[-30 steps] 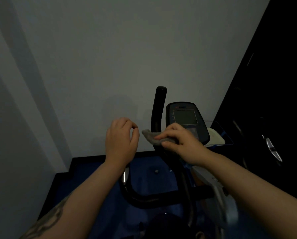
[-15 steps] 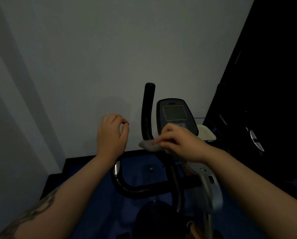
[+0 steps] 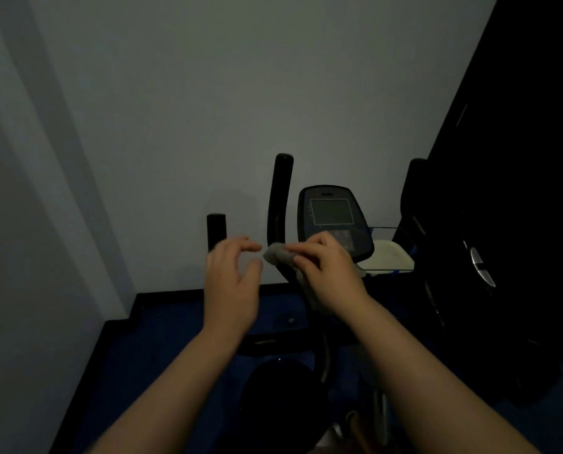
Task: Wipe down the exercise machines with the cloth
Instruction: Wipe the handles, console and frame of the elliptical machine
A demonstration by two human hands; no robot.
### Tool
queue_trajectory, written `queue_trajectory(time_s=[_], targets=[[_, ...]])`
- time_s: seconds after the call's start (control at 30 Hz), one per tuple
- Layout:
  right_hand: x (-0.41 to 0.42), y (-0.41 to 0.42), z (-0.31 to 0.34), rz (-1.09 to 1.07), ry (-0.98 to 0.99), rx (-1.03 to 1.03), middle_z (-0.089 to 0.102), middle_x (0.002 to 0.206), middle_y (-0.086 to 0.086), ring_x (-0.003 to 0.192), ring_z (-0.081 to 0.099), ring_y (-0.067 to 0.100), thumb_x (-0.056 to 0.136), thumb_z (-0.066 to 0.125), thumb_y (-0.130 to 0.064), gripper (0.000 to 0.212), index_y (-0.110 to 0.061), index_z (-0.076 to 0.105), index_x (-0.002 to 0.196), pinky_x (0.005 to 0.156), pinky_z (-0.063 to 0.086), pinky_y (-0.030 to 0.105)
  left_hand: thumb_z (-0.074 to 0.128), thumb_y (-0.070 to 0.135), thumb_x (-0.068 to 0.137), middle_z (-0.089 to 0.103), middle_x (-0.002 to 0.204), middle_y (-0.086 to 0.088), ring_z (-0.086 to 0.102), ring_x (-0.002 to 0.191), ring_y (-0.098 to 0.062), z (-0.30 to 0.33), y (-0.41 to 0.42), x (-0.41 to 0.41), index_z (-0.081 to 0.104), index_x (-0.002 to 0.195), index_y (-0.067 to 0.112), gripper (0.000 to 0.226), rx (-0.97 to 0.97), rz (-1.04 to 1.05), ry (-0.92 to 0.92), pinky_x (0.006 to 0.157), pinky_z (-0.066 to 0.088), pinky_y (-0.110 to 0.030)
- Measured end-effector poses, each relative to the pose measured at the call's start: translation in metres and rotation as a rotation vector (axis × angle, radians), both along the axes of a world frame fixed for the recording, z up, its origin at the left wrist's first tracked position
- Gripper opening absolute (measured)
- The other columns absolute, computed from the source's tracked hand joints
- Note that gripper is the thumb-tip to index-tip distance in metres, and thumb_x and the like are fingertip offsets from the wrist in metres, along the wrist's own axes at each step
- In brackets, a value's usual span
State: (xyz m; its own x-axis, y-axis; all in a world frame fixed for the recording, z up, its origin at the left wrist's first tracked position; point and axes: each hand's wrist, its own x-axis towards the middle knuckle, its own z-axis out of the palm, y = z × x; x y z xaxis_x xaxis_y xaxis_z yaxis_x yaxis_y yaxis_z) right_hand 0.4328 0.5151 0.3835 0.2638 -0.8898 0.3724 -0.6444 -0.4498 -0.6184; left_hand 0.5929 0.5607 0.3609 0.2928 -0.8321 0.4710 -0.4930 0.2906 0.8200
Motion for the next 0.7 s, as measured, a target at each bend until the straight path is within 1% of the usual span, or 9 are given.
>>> queue_trajectory(time_s=[0.07, 0.17, 0.23, 0.3, 0.37, 0.43, 0.5, 0.6, 0.7], targets=[[0.003, 0.009, -0.011, -0.007, -0.03, 0.032, 0.048, 0.104, -0.005, 0.097, 0.051, 0.008, 0.096, 0.056, -0.021, 0.028, -0.029, 0.066, 0.121, 0.087, 0.042, 0.02, 0.056, 0.009, 0.091, 0.054, 0.106, 0.016, 0.049, 0.106, -0.002, -0.01, 0.02, -0.013, 0.059, 0.1, 0.029, 0.022, 0.066, -0.073, 0.011, 0.082, 0.032, -0.001], [-0.02, 0.041, -0.031, 0.023, -0.002, 0.003, 0.048, 0.103, -0.006, 0.092, 0.049, 0.0, 0.094, 0.06, -0.017, 0.029, -0.028, 0.066, 0.12, 0.082, 0.034, 0.004, 0.056, 0.01, 0.093, 0.054, 0.102, 0.023, 0.049, 0.102, 0.005, -0.021, 0.049, -0.023, 0.054, 0.099, 0.039, 0.03, 0.122, -0.134, -0.041, 0.081, 0.035, -0.004], [-0.04, 0.06, -0.04, 0.032, -0.036, 0.049, 0.05, 0.099, -0.009, 0.091, 0.051, -0.002, 0.093, 0.062, -0.016, 0.028, -0.029, 0.068, 0.117, 0.08, 0.034, 0.001, 0.055, 0.011, 0.093, 0.053, 0.101, 0.024, 0.048, 0.101, 0.003, -0.026, 0.061, -0.024, 0.056, 0.102, 0.035, 0.026, 0.12, -0.12, -0.139, 0.082, 0.035, -0.007], [-0.049, 0.061, -0.035, 0.033, -0.076, 0.12, 0.052, 0.097, -0.01, 0.091, 0.052, -0.003, 0.092, 0.063, -0.017, 0.026, -0.027, 0.069, 0.115, 0.079, 0.035, 0.001, 0.054, 0.013, 0.093, 0.055, 0.099, 0.02, 0.048, 0.097, 0.001, -0.026, 0.065, -0.025, 0.061, 0.104, 0.029, 0.02, 0.116, -0.088, -0.233, 0.082, 0.038, -0.016], [-0.047, 0.046, -0.028, -0.023, -0.13, 0.1, 0.051, 0.096, -0.009, 0.089, 0.05, -0.008, 0.092, 0.062, -0.015, 0.025, -0.023, 0.069, 0.115, 0.078, 0.033, -0.002, 0.055, 0.014, 0.092, 0.057, 0.098, 0.013, 0.049, 0.094, -0.005, -0.025, 0.064, -0.028, 0.064, 0.102, 0.022, 0.015, 0.115, -0.058, -0.381, 0.08, 0.039, -0.023], [-0.034, 0.042, -0.024, -0.07, -0.182, 0.054, 0.05, 0.1, -0.006, 0.087, 0.048, -0.009, 0.092, 0.062, -0.013, 0.026, -0.023, 0.069, 0.116, 0.079, 0.034, -0.002, 0.055, 0.017, 0.092, 0.059, 0.097, 0.009, 0.05, 0.092, -0.009, -0.024, 0.067, -0.031, 0.065, 0.1, 0.02, 0.013, 0.15, -0.022, -0.496, 0.077, 0.038, -0.024], [-0.024, 0.059, -0.04, -0.046, -0.171, 0.018, 0.049, 0.106, -0.006, 0.086, 0.049, -0.005, 0.093, 0.06, -0.012, 0.028, -0.025, 0.068, 0.117, 0.083, 0.039, 0.003, 0.057, 0.017, 0.091, 0.06, 0.093, 0.007, 0.052, 0.088, -0.011, -0.025, 0.071, -0.031, 0.066, 0.095, 0.019, 0.011, 0.171, 0.026, -0.51, 0.072, 0.04, -0.026], [-0.03, 0.109, -0.078, -0.024, -0.146, -0.068, 0.047, 0.106, -0.008, 0.092, 0.05, -0.001, 0.093, 0.058, -0.014, 0.028, -0.025, 0.069, 0.117, 0.08, 0.041, 0.005, 0.057, 0.014, 0.091, 0.061, 0.089, 0.006, 0.052, 0.083, -0.012, -0.029, 0.079, -0.029, 0.066, 0.092, 0.019, 0.01, 0.185, 0.098, -0.473, 0.067, 0.041, -0.029], [-0.049, 0.135, -0.088, 0.021, -0.225, -0.012, 0.048, 0.102, -0.012, 0.096, 0.052, -0.003, 0.091, 0.058, -0.016, 0.029, -0.029, 0.069, 0.114, 0.079, 0.04, 0.005, 0.056, 0.014, 0.092, 0.061, 0.091, 0.007, 0.049, 0.082, -0.008, -0.034, 0.088, -0.031, 0.066, 0.095, 0.021, 0.013, 0.206, 0.153, -0.446, 0.069, 0.04, -0.029]])
